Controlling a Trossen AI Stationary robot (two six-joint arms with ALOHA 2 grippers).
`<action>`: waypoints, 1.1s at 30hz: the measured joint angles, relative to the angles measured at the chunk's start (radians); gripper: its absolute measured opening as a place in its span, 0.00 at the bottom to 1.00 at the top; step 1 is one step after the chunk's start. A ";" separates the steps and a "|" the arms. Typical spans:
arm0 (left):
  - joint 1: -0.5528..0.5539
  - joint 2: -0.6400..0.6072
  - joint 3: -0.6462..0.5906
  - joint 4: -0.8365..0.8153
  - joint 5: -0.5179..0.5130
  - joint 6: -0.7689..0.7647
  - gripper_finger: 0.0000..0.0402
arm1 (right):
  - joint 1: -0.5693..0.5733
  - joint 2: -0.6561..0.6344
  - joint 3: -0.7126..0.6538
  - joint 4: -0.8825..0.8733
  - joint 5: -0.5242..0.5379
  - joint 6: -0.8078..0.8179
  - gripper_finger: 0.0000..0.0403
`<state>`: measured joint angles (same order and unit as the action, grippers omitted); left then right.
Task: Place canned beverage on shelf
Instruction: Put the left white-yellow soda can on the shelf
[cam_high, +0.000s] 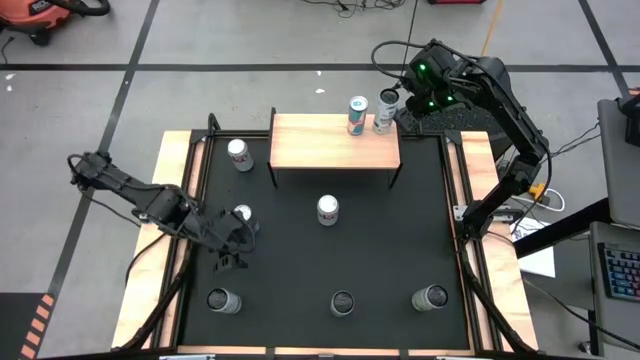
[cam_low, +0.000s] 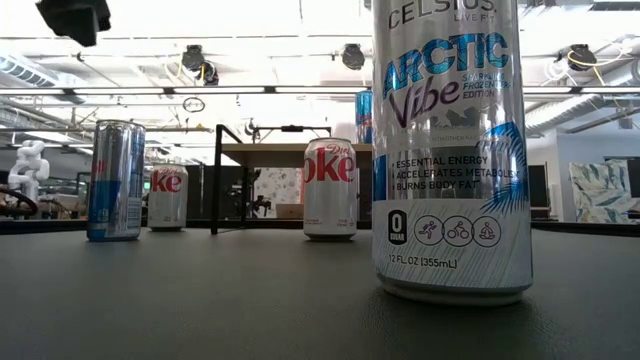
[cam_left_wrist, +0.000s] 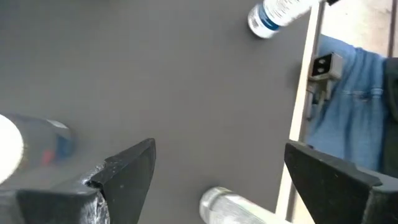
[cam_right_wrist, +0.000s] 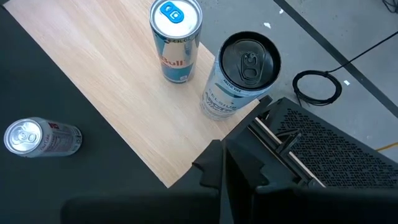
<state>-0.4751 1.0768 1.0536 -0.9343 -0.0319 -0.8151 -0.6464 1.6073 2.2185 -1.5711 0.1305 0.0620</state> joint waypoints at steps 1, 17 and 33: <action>-0.017 0.006 0.003 0.000 0.000 -0.024 0.90 | 0.000 0.000 0.000 0.000 0.000 -0.003 0.00; -0.213 0.062 0.004 -0.092 0.001 -0.417 0.90 | 0.000 0.000 0.000 0.000 0.000 -0.048 0.00; -0.296 0.269 0.218 -0.287 0.016 -0.545 0.90 | 0.000 0.000 0.000 0.000 0.000 -0.078 0.00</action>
<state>-0.7708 1.3461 1.2712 -1.2216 -0.0159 -1.3604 -0.6464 1.6073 2.2181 -1.5711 0.1307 -0.0158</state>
